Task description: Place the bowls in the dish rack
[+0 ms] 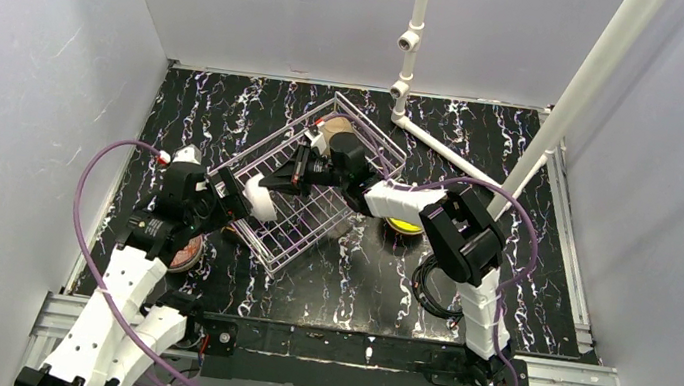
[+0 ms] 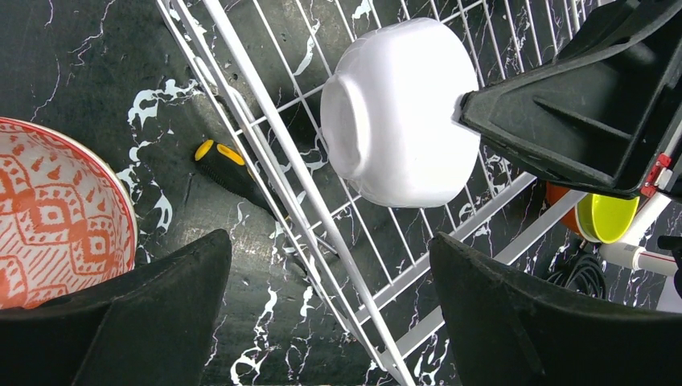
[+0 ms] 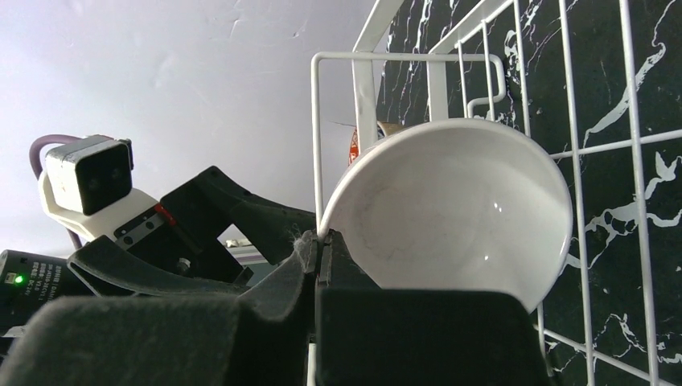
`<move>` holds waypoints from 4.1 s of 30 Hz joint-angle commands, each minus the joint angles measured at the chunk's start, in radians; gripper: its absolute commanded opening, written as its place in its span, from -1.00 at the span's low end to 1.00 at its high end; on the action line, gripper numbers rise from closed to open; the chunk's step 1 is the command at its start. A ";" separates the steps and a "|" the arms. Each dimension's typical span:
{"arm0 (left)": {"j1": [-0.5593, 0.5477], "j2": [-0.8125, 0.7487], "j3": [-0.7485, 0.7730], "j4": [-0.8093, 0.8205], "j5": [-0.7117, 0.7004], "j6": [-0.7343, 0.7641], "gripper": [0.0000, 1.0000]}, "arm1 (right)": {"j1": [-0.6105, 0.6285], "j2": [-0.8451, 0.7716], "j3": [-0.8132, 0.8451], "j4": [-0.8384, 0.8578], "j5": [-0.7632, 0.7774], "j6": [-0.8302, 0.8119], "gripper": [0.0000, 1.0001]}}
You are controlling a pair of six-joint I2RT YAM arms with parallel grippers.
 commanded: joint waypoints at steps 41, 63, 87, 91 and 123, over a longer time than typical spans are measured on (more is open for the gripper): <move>0.000 0.029 -0.004 -0.033 -0.023 0.011 0.89 | -0.104 -0.068 -0.029 -0.255 0.229 -0.297 0.15; 0.000 0.191 0.244 0.062 0.268 0.111 0.81 | -0.075 -0.378 -0.092 -0.460 0.584 -0.655 0.08; -0.053 0.795 0.346 0.285 0.327 -0.029 0.27 | -0.014 -0.868 -0.367 -0.454 0.598 -0.852 0.01; -0.055 0.835 0.358 0.346 0.426 -0.055 0.09 | -0.014 -0.890 -0.380 -0.461 0.592 -0.855 0.01; -0.268 0.870 0.330 0.532 0.249 -0.372 0.15 | -0.015 -0.942 -0.450 -0.477 0.680 -0.846 0.06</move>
